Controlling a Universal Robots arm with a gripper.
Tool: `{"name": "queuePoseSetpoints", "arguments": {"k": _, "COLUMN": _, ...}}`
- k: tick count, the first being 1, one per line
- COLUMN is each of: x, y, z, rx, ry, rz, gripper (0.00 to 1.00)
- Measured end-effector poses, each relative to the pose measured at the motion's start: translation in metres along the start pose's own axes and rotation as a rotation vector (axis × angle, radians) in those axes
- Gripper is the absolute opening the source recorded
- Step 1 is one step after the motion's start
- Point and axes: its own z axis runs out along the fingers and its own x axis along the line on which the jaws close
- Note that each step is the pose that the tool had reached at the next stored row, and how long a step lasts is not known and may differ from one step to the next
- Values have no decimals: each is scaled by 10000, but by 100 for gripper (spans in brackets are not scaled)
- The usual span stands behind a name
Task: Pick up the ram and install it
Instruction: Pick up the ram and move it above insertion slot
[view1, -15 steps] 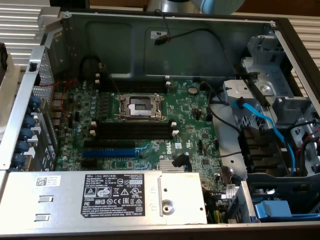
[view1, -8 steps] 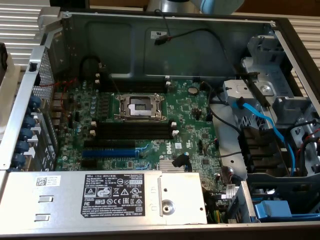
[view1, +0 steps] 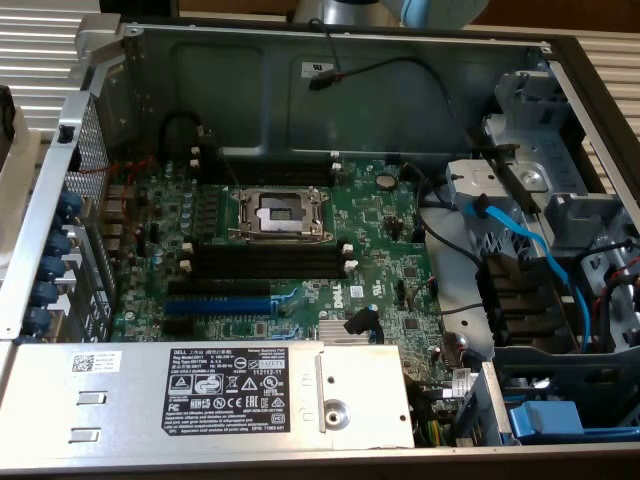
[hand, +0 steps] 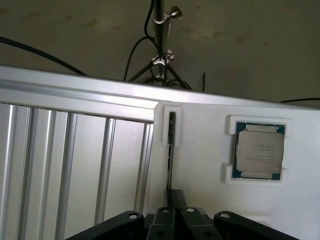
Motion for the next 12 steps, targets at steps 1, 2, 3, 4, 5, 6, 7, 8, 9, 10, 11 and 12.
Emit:
{"name": "queuePoseSetpoints", "arguments": {"k": 1, "x": 0, "y": 0, "z": 0, "rx": 0, "ry": 0, "rz": 0, "gripper": 10}}
{"name": "queuePoseSetpoints", "arguments": {"k": 2, "x": 0, "y": 0, "z": 0, "rx": 0, "ry": 0, "rz": 0, "gripper": 11}}
{"name": "queuePoseSetpoints", "arguments": {"k": 3, "x": 0, "y": 0, "z": 0, "rx": 0, "ry": 0, "rz": 0, "gripper": 17}}
{"name": "queuePoseSetpoints", "arguments": {"k": 4, "x": 0, "y": 0, "z": 0, "rx": 0, "ry": 0, "rz": 0, "gripper": 17}}
{"name": "queuePoseSetpoints", "arguments": {"k": 5, "x": 0, "y": 0, "z": 0, "rx": 0, "ry": 0, "rz": 0, "gripper": 25}}
{"name": "queuePoseSetpoints", "arguments": {"k": 6, "x": 0, "y": 0, "z": 0, "rx": 0, "ry": 0, "rz": 0, "gripper": 25}}
{"name": "queuePoseSetpoints", "arguments": {"k": 7, "x": 0, "y": 0, "z": 0, "rx": 0, "ry": 0, "rz": 0, "gripper": 25}}
{"name": "queuePoseSetpoints", "arguments": {"k": 8, "x": 0, "y": 0, "z": 0, "rx": 0, "ry": 0, "rz": 0, "gripper": 25}}
{"name": "queuePoseSetpoints", "arguments": {"k": 9, "x": 0, "y": 0, "z": 0, "rx": 0, "ry": 0, "rz": 0, "gripper": 25}}
{"name": "queuePoseSetpoints", "arguments": {"k": 10, "x": 0, "y": 0, "z": 0, "rx": 0, "ry": 0, "rz": 0, "gripper": 25}}
{"name": "queuePoseSetpoints", "arguments": {"k": 11, "x": 0, "y": 0, "z": 0, "rx": 0, "ry": 1, "rz": 0, "gripper": 25}}
{"name": "queuePoseSetpoints", "arguments": {"k": 12, "x": 0, "y": 0, "z": 0, "rx": -1, "ry": 1, "rz": -1, "gripper": 25}}
